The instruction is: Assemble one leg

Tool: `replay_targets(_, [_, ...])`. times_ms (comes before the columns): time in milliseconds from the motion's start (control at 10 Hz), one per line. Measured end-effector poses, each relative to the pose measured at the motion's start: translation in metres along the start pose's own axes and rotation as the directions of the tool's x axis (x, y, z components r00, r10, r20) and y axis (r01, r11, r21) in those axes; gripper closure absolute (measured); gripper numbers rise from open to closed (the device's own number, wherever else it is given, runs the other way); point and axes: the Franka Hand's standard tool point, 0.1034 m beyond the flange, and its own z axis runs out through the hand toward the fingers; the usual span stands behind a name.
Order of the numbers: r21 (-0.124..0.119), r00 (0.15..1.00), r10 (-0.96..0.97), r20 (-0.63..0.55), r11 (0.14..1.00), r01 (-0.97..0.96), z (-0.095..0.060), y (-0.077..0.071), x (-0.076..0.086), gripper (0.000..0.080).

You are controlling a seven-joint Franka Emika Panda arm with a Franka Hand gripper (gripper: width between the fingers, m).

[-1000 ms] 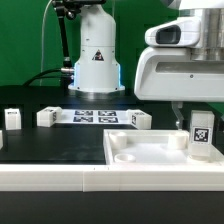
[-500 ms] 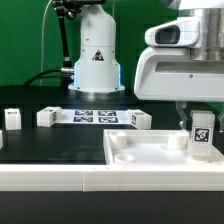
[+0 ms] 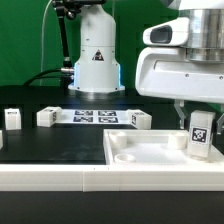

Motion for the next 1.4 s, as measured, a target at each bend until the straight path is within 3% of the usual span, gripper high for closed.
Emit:
replay_targets(500, [-0.006, 0.903, 0.429, 0.000, 0.903, -0.429, 0.0002, 0.0010, -0.0002, 0.0508])
replay_targets(800, [-0.003, 0.752, 0.659, -0.005, 0.752, -0.659, 0.0007, 0.0009, -0.0009, 0.0508])
replay_targets(1100, [-0.001, 0.529, 0.849, -0.005, 0.529, -0.849, 0.0007, 0.0007, -0.0018, 0.0508])
replay_targets(1200, [0.003, 0.517, 0.856, 0.004, 0.517, -0.856, 0.0012, 0.0018, -0.0003, 0.0508])
replay_targets(1300, [0.003, 0.521, 0.854, 0.005, 0.521, -0.854, 0.0013, 0.0008, -0.0014, 0.0429])
replay_targets(1400, [0.003, 0.523, 0.852, 0.005, 0.523, -0.852, 0.0013, 0.0004, -0.0017, 0.0429])
